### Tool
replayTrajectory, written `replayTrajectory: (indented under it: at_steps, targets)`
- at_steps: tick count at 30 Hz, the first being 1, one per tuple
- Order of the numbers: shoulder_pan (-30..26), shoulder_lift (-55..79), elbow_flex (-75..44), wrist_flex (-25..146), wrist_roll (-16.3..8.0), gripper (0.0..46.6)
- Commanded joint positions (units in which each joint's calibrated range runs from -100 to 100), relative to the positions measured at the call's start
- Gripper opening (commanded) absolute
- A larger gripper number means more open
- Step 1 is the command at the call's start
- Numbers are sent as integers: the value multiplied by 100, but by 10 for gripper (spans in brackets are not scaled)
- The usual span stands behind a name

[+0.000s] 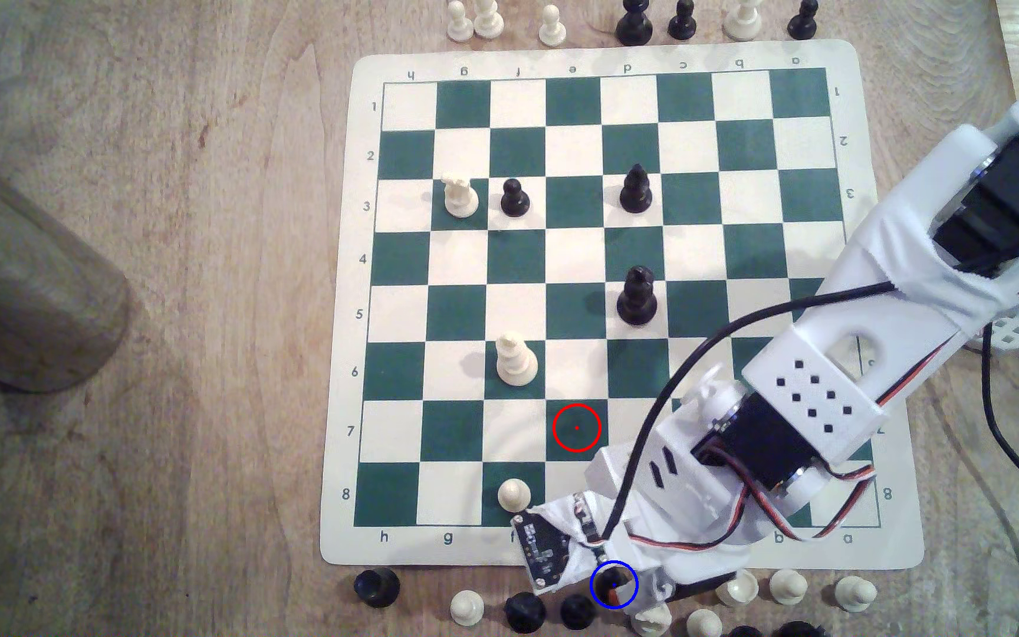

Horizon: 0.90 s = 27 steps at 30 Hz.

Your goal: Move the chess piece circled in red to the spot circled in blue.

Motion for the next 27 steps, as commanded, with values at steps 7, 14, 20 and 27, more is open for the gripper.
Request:
replayTrajectory:
  at_steps: [7, 14, 20, 27]
  targets:
    - [-35, 89, -715, 41, -44, 5]
    - [-50, 166, -724, 98, -44, 5]
    - [-66, 208, -751, 155, -44, 15]
    - [-66, 251, -805, 385, -44, 103]
